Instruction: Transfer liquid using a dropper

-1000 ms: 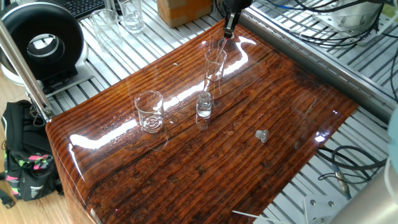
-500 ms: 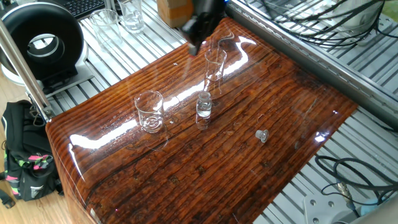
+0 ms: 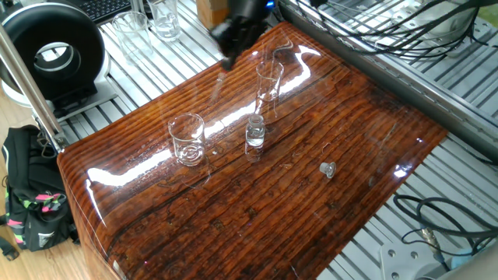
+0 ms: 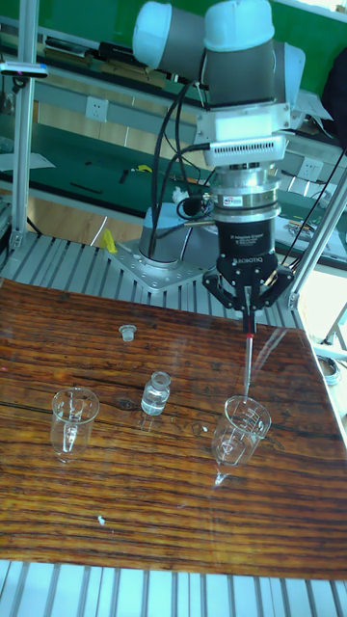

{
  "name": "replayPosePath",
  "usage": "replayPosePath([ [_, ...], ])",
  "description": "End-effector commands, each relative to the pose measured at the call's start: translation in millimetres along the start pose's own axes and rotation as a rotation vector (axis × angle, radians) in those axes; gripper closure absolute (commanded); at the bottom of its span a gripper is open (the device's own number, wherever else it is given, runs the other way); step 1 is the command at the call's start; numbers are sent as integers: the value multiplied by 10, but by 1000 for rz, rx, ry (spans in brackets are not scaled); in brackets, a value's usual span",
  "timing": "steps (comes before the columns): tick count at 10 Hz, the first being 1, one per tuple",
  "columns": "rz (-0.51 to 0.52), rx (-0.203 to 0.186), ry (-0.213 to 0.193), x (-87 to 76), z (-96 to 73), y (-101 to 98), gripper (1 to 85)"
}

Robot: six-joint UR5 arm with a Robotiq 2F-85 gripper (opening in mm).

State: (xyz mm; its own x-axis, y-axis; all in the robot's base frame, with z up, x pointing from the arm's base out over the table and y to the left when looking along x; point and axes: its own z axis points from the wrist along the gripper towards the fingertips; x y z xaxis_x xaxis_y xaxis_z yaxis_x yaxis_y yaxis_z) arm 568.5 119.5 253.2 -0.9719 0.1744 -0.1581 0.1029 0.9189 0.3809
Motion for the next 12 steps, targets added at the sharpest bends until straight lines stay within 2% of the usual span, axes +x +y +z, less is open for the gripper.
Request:
replayPosePath([
  [1, 53, -37, -15, -38, 121, 177, 840],
  [2, 55, -40, -14, -49, 175, 201, 840],
  [3, 55, -44, 10, -6, 228, 224, 840],
  [4, 53, -28, 32, 26, 279, 181, 840],
  [6, 61, 3, 124, 242, 335, 115, 840],
  [8, 65, 18, 151, 325, 408, 109, 840],
  [10, 53, 36, 177, 317, 494, 28, 840],
  [12, 47, 39, 160, 241, 624, 18, 840],
])
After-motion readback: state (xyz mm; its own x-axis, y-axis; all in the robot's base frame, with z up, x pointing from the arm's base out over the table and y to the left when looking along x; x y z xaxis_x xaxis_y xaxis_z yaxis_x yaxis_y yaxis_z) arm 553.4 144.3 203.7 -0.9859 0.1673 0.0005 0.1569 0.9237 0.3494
